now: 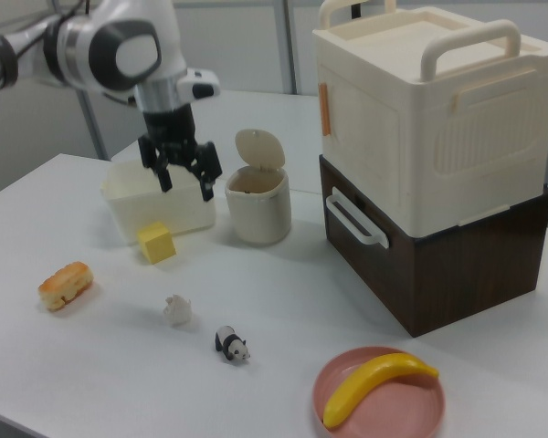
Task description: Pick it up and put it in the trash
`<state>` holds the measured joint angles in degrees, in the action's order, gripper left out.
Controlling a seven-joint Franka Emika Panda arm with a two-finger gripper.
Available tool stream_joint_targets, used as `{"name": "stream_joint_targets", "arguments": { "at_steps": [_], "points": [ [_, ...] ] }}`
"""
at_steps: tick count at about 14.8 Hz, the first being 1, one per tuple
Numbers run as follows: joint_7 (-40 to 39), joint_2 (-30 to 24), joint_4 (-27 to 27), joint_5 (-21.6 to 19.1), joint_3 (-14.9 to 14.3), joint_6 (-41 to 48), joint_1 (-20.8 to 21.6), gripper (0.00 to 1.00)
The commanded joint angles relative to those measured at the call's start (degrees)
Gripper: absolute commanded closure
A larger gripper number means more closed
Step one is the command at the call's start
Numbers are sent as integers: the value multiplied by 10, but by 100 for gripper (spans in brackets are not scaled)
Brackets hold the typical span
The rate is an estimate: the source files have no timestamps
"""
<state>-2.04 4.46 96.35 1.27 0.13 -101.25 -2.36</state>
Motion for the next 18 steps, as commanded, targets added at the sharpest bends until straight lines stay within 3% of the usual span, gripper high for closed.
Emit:
{"name": "stream_joint_targets", "arguments": {
  "at_steps": [1, 7, 15, 16, 18],
  "points": [
    [9, -39, 115, 4, -2, -75, 25, 0],
    [2, -10, 197, 8, -2, -114, 49, 0],
    [5, 83, 195, 36, -2, -151, 50, 0],
    [6, 92, 195, 36, -2, -155, 55, 4],
    [7, 100, 194, 37, -2, -156, 57, 37]
  ]
}}
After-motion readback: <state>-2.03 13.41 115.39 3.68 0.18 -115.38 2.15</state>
